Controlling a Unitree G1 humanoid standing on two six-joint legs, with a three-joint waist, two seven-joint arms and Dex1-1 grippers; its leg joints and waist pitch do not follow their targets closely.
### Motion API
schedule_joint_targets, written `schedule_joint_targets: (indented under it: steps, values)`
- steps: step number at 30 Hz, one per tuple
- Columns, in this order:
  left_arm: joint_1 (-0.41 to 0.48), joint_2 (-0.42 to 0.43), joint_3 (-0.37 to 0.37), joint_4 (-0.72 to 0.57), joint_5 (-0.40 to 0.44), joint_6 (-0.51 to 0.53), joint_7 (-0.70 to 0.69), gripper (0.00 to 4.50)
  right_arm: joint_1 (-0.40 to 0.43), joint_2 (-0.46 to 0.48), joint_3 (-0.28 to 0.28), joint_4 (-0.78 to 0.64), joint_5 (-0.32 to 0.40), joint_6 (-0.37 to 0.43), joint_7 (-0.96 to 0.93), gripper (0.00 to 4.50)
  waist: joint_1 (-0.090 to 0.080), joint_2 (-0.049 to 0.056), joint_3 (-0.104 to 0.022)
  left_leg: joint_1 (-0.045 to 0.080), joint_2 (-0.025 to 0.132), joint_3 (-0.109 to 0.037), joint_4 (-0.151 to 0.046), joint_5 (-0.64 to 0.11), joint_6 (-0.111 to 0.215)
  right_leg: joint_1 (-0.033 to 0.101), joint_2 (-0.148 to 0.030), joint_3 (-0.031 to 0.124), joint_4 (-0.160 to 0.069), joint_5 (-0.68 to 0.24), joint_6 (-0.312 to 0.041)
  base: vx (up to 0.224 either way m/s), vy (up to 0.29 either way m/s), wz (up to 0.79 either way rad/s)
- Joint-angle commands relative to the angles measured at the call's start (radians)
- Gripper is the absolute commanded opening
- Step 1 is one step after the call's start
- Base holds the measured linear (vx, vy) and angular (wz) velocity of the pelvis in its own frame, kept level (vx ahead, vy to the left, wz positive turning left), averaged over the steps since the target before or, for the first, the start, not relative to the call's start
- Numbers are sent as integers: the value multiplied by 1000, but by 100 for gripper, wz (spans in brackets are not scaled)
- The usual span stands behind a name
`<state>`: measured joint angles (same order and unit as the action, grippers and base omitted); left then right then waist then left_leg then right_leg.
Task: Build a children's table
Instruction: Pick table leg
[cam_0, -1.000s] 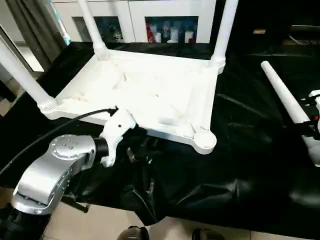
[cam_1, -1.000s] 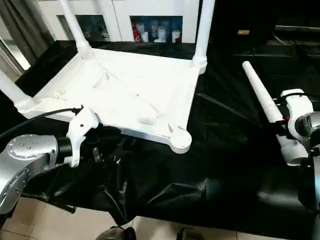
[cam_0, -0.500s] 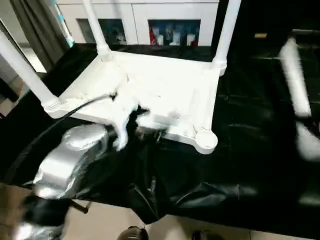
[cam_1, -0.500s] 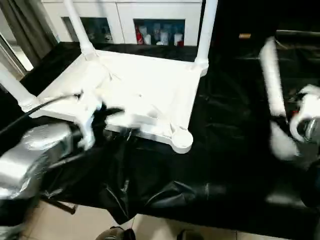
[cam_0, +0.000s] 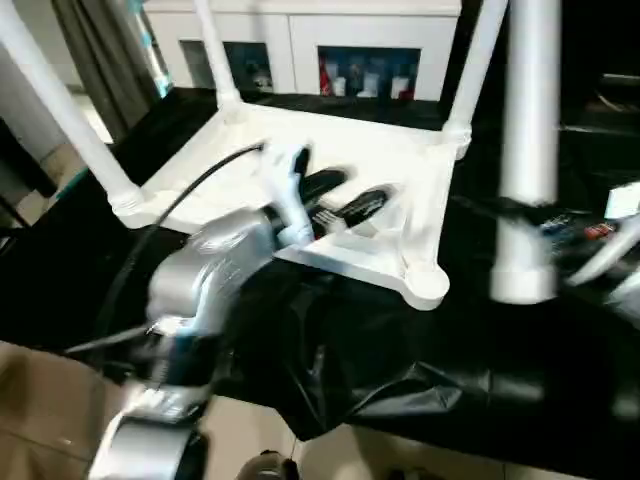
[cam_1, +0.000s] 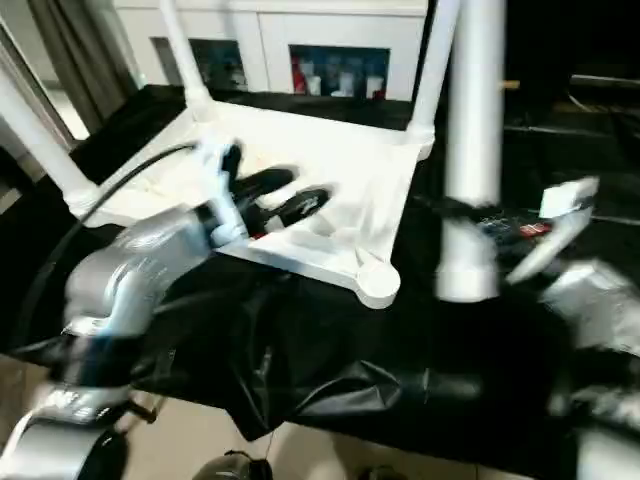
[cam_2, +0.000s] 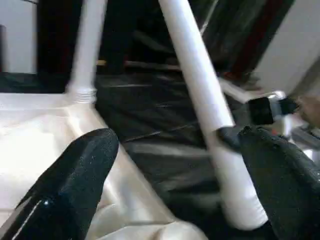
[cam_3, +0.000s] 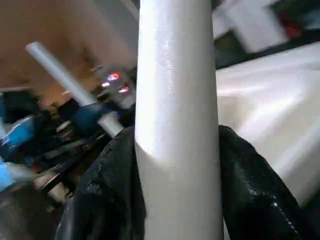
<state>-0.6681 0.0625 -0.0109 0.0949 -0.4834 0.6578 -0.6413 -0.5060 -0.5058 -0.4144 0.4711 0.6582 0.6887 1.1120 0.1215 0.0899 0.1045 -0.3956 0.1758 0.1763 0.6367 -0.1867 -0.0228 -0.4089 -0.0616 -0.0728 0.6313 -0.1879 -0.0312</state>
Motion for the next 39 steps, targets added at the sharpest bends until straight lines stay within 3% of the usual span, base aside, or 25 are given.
schedule_joint_targets:
  steps: [1,3,9,16,21,23,24,25,29,33,34,37,39]
  values:
    - [-34,-20,14,24,-38,41,-21,450,13,23,20,-104,55,34,5,182,9,-56,-114,7,37,-12,-50,12,153,57,-73,39,-84,-252,-171,0,0,0]
    - [-48,-30,3,39,-36,50,-29,450,22,47,20,-143,61,60,2,182,11,-53,-114,5,38,-14,-51,19,151,56,-74,40,-84,-250,-165,0,0,0]
    - [-64,-72,-9,72,-93,101,-41,450,62,97,94,-285,98,130,-46,182,17,-66,-120,7,42,-17,-55,17,133,56,-79,42,-81,-219,-169,0,0,0]
    - [-60,-114,3,67,-124,136,-36,450,58,137,166,-343,69,148,-57,182,21,-68,-119,6,44,-18,-59,6,109,55,-83,44,-85,-237,-150,0,0,0]
    - [-64,-120,-5,77,-125,141,-21,450,67,145,213,-367,39,119,-94,182,20,-71,-119,8,45,-18,-63,-12,88,56,-84,46,-88,-248,-137,0,0,0]
    - [-70,-129,9,81,-128,147,13,450,61,153,254,-366,-26,69,-153,182,19,-66,-119,8,46,-19,-63,-16,79,54,-85,46,-86,-244,-138,0,0,0]
    - [-70,-130,11,81,-129,148,17,450,59,154,259,-364,-34,64,-160,182,16,-69,-119,7,44,-18,-63,-21,73,54,-83,46,-88,-240,-137,0,0,0]
    - [-76,-138,32,76,-134,155,46,432,47,166,288,-355,-96,26,-219,182,14,-67,-119,8,44,-19,-64,-28,65,55,-84,46,-89,-244,-137,0,0,0]
    - [-97,-170,96,69,-140,164,158,415,-1,211,337,-327,-224,-40,-385,182,4,-68,-119,8,44,-20,-66,-45,50,55,-82,45,-88,-241,-143,0,0,0]
    - [-112,-194,134,78,-135,148,241,377,-27,236,389,-326,-307,-84,-475,182,-7,-65,-115,13,45,-19,-69,-78,38,50,-80,47,-94,-276,-136,0,0,0]
    - [-117,-201,144,83,-132,139,265,376,-32,246,406,-328,-324,-94,-495,182,-8,-67,-118,11,45,-20,-70,-74,40,56,-81,46,-92,-260,-137,0,0,0]
    - [-134,-222,167,98,-108,105,339,357,-51,276,470,-328,-412,-157,-571,182,-14,-69,-118,9,44,-20,-70,-63,42,54,-80,47,-88,-223,-142,0,0,0]
    - [-139,-233,176,104,-93,86,374,338,-62,293,484,-327,-439,-175,-606,182,-15,-71,-118,9,44,-20,-70,-61,44,54,-82,49,-88,-219,-143,0,0,0]
